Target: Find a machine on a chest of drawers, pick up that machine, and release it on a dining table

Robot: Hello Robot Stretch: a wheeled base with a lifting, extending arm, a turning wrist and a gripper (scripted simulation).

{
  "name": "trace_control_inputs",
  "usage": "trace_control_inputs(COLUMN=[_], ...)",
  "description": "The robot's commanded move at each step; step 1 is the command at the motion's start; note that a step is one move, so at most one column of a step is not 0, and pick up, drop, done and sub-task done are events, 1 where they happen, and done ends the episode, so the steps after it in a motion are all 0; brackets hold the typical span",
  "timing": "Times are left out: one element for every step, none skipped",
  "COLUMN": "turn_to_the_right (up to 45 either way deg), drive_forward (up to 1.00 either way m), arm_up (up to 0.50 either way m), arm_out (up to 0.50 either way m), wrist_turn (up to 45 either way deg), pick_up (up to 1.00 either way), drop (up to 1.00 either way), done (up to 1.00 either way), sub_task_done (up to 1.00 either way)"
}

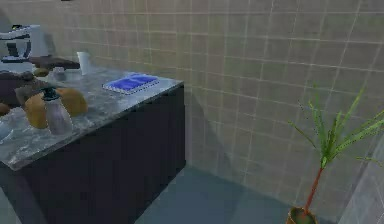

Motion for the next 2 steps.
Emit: trace_control_inputs(turn_to_the_right=[-45.0,-45.0], drive_forward=[0.00,0.00], arm_up=[0.00,0.00], arm_out=[0.00,0.00], wrist_turn=[0.0,0.0], pick_up=[0.00,0.00], drop=[0.00,0.00], done=[0.00,0.00], sub_task_done=[0.00,0.00])
